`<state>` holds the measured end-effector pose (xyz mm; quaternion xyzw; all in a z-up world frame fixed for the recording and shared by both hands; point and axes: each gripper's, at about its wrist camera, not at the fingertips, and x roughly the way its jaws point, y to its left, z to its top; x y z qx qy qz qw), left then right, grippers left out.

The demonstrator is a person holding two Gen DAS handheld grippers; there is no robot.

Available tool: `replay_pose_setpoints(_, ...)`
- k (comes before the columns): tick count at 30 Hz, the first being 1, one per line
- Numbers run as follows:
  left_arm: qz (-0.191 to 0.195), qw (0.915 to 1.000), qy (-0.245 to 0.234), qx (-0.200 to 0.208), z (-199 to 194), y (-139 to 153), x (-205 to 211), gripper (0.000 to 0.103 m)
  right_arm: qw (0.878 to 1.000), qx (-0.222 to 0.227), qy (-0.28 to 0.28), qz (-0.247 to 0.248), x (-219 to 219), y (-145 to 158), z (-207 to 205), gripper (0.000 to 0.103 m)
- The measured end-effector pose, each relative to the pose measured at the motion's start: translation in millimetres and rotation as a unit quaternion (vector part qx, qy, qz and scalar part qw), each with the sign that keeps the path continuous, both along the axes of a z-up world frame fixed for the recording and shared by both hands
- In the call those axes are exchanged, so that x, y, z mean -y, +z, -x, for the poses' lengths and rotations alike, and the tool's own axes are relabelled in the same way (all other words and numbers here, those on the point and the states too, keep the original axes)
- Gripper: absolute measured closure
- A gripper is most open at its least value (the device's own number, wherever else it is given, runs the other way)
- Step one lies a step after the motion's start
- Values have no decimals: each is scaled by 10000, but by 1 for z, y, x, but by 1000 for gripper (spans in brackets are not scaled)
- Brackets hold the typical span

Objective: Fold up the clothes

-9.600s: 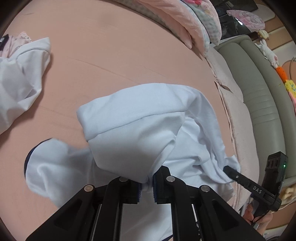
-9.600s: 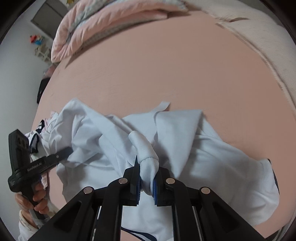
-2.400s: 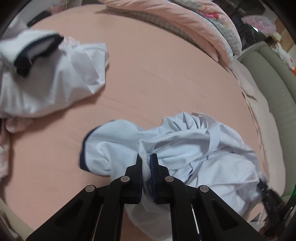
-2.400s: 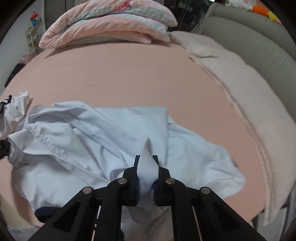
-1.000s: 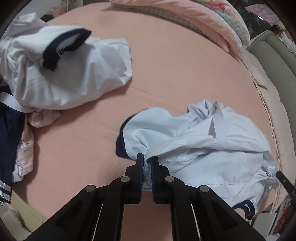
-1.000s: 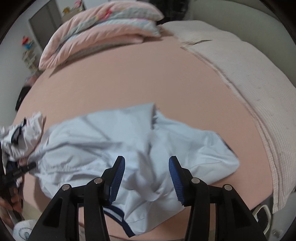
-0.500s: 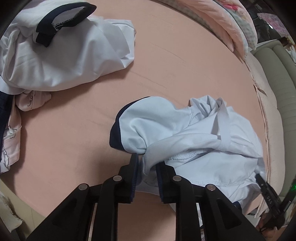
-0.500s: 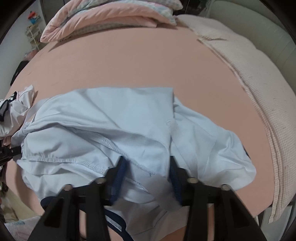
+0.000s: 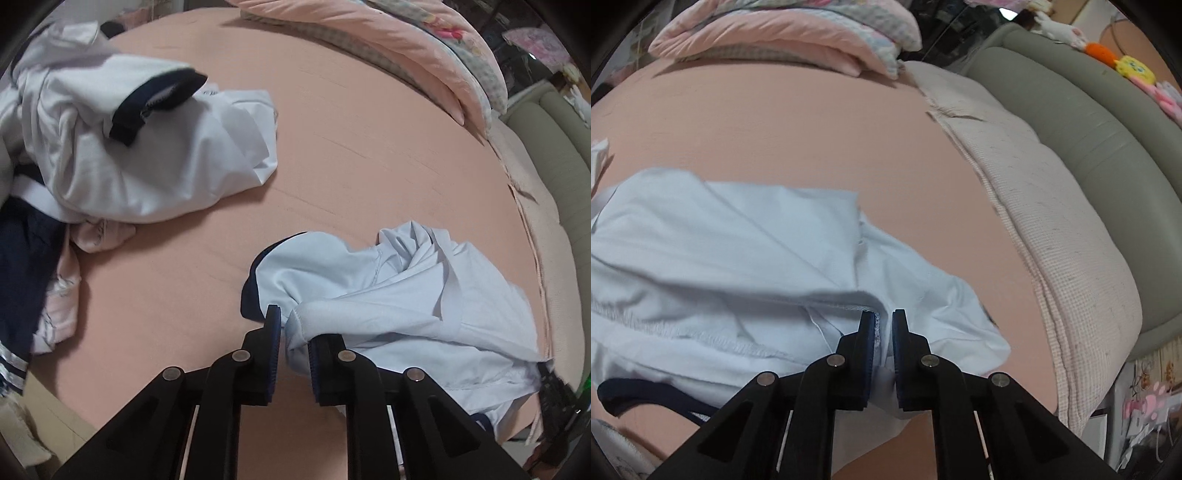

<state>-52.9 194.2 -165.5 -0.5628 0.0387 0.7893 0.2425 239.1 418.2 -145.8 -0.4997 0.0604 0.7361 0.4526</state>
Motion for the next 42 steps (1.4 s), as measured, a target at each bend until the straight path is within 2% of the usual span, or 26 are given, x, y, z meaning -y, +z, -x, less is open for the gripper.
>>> replay_pose_setpoints(5,-206,9997,48,-95,-6,17,10,91,9989,-447,-79,-119,-6,23,-7,96)
replay_pose_setpoints(7,-275,9995,20,-171,-15,26,13,91,9961,-860,-167,-66,-9,35,-15,96)
replay_pose_setpoints(10,-228,9995,-38,-218,-20,23,16,91,9878,-1460,-329,422,-25,44,-22,96)
replay_pose_setpoints(13,-95,9999,-49,-69,-16,5,16,91,9786,-1721,-524,997,-35,33,-29,96)
replay_pose_setpoints(16,-95,9999,-70,-119,-18,-3,16,91,9724,-1819,-533,1358,-40,18,-31,96)
replay_pose_setpoints(21,-112,9974,-349,-619,-27,1,12,91,9654,-2045,-479,1544,-40,8,-34,95)
replay_pose_setpoints(24,-258,9968,-369,-660,-27,-2,12,91,9626,-2091,-470,1656,-39,1,-35,94)
replay_pose_setpoints(25,-290,9969,-362,-635,-26,-3,12,91,9629,-2055,-435,1694,-37,-1,-35,92)
replay_pose_setpoints(27,-309,9983,-356,-347,-23,-8,11,91,9633,-1984,-365,1769,-34,-6,-34,78)
replay_pose_setpoints(28,-348,9986,-357,-178,-21,-11,11,91,9634,-1970,-346,1783,-32,-8,-34,68)
replay_pose_setpoints(29,-455,9983,-358,-31,-21,-12,12,91,9635,-1964,-331,1789,-30,-9,-33,65)
replay_pose_setpoints(31,-549,9980,-302,92,-21,-13,14,91,9642,-1927,-326,1792,-27,-12,-32,65)
replay_pose_setpoints(35,-393,9989,-258,48,-18,-14,12,90,9673,-1780,-388,1764,-28,-19,-28,65)
replay_pose_setpoints(38,-455,9981,-393,103,-17,-15,7,89,9695,-1670,-435,1742,-29,-25,-25,65)
replay_pose_setpoints(39,-484,9975,-506,128,-17,-15,5,83,9687,-1720,-461,1728,-29,-24,-25,65)
replay_pose_setpoints(41,-620,9957,-672,176,-21,-15,0,63,9693,-1744,-434,1677,-28,-23,-24,67)
replay_pose_setpoints(42,-685,9948,-725,194,-22,-15,-2,40,9704,-1707,-415,1654,-27,-23,-23,71)
